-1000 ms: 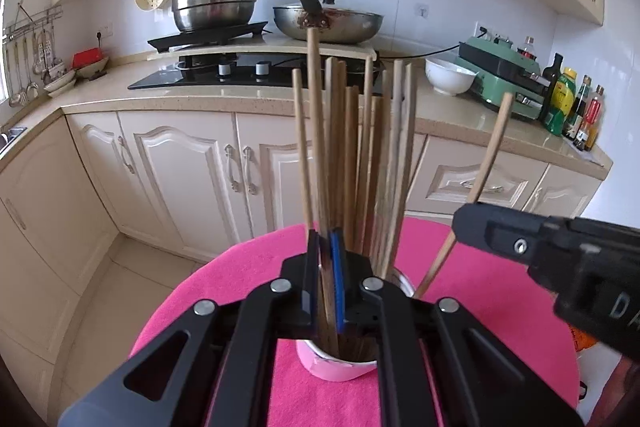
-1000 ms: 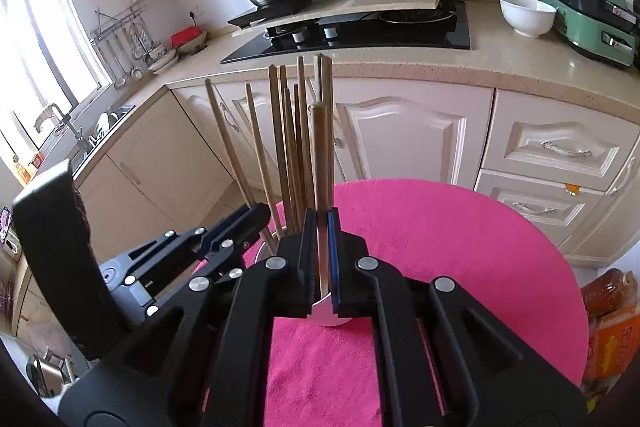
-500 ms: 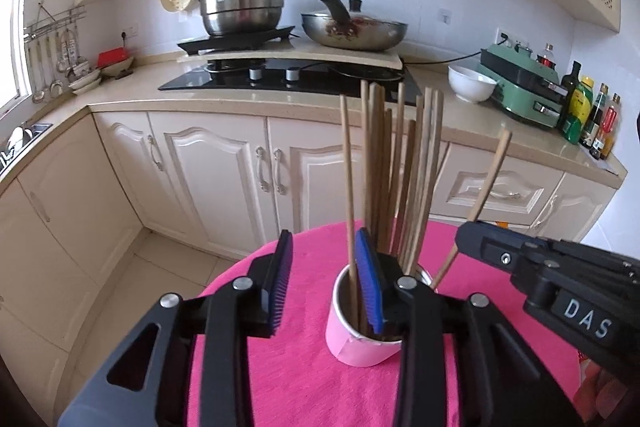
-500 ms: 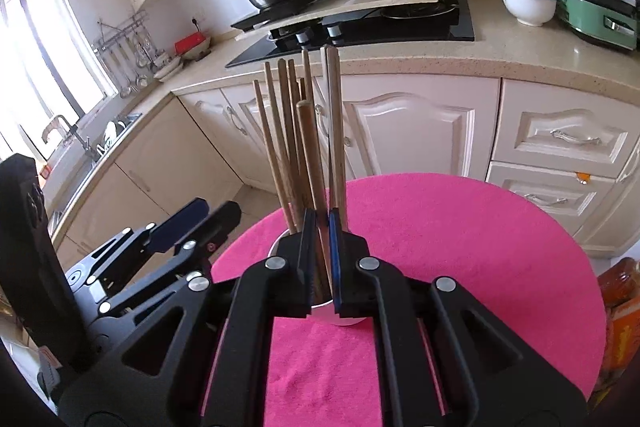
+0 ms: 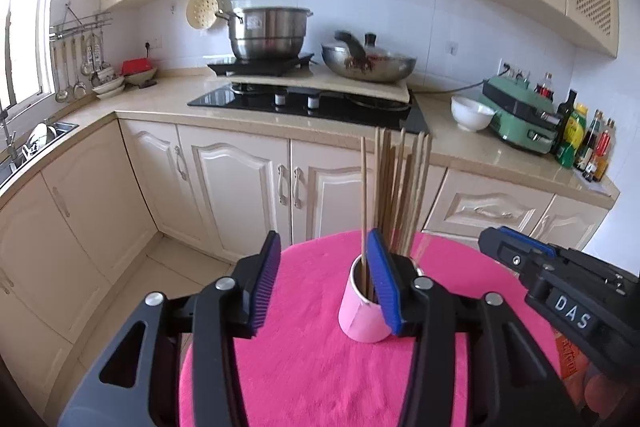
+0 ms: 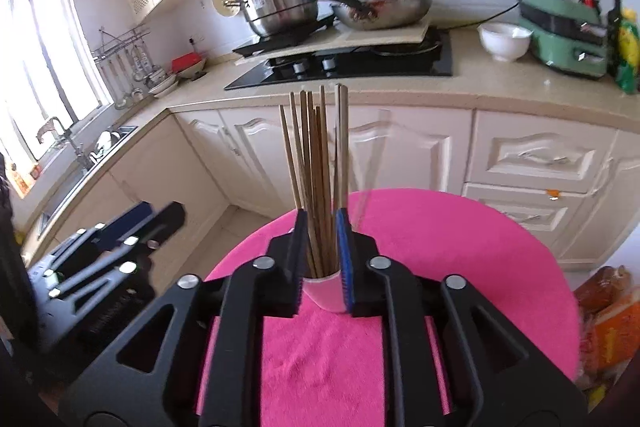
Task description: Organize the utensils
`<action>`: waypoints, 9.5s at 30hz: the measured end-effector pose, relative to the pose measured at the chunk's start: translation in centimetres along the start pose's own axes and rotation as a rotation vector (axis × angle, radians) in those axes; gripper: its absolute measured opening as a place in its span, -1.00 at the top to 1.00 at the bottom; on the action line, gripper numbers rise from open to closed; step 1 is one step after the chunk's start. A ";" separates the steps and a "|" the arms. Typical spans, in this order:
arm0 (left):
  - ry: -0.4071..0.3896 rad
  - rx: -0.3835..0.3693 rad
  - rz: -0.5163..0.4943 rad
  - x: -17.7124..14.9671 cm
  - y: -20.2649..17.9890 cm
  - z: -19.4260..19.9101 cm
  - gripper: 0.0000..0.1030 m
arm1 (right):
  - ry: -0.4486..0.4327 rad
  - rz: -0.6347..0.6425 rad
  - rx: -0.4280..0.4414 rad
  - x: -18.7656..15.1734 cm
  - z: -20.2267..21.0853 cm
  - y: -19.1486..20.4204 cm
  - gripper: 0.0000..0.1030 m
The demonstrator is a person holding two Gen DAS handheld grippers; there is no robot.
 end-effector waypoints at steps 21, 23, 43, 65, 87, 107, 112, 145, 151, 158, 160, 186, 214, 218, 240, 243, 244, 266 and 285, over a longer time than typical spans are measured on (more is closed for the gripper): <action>-0.146 -0.114 -0.034 1.8 6.5 27.4 -0.08 | -0.231 0.057 -0.174 -2.6 26.0 14.8 -0.12; -0.164 -0.124 -0.033 2.1 7.1 29.7 -0.09 | -0.244 0.054 -0.178 -2.8 28.3 16.3 -0.16; -0.176 -0.102 -0.044 4.9 8.1 38.2 -0.17 | -0.253 0.086 -0.210 -1.3 37.0 20.2 -0.29; -0.236 -0.074 -0.083 7.3 8.2 42.1 -0.35 | -0.324 0.092 -0.195 0.0 40.4 21.3 -0.62; -0.267 -0.077 -0.087 7.9 9.3 44.1 -0.43 | -0.369 0.106 -0.196 0.4 42.3 22.6 -0.77; -0.268 -0.076 -0.091 8.1 9.8 44.5 -0.44 | -0.361 0.099 -0.198 0.0 42.7 22.5 -0.79; -0.267 -0.077 -0.090 8.1 9.9 44.5 -0.44 | -0.360 0.100 -0.197 -0.1 42.7 22.5 -0.79; -0.263 -0.077 -0.106 8.4 10.2 43.6 -0.44 | -0.348 0.096 -0.197 0.1 42.3 22.2 -0.80; -0.261 -0.076 -0.105 8.3 10.2 43.4 -0.44 | -0.346 0.096 -0.197 0.1 42.2 22.2 -0.80; -0.260 -0.077 -0.103 8.3 10.2 43.3 -0.44 | -0.340 0.096 -0.197 0.0 41.7 22.1 -0.80; -0.258 -0.079 -0.104 8.3 10.2 43.2 -0.44 | -0.339 0.096 -0.197 0.0 41.7 22.1 -0.80; -0.251 -0.074 -0.099 7.7 10.1 42.5 -0.44 | -0.321 0.095 -0.195 -0.3 40.6 21.7 -0.80; -0.253 -0.073 -0.101 7.7 10.0 42.4 -0.44 | -0.315 0.089 -0.197 -0.9 40.7 21.3 -0.80; -0.252 -0.072 -0.102 7.6 10.0 42.4 -0.44 | -0.313 0.089 -0.196 -0.9 40.8 21.3 -0.80; -0.251 -0.074 -0.107 7.2 10.3 42.7 -0.44 | -0.309 0.086 -0.195 -0.6 40.8 21.3 -0.80; -0.251 -0.074 -0.110 7.2 10.3 42.8 -0.44 | -0.310 0.086 -0.197 -0.6 41.0 21.3 -0.80; -0.251 -0.075 -0.110 7.2 10.3 42.9 -0.44 | -0.310 0.085 -0.198 -0.7 41.0 21.3 -0.80; -0.246 -0.081 -0.111 7.3 10.6 42.9 -0.44 | -0.304 0.082 -0.200 -1.0 41.5 21.2 -0.80; -0.238 -0.074 -0.106 6.9 10.8 42.9 -0.44 | -0.291 0.081 -0.199 -1.2 41.1 21.0 -0.80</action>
Point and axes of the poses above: each gripper's, at about its wrist camera, not at the fingertips, and z roughly against the way its jaws point, y to its left, x to its top, the point moved 5 cm from there along -z, roughly the way its jaws point, and after that the axes turned 12 degrees about -y, right-handed, at the moved point
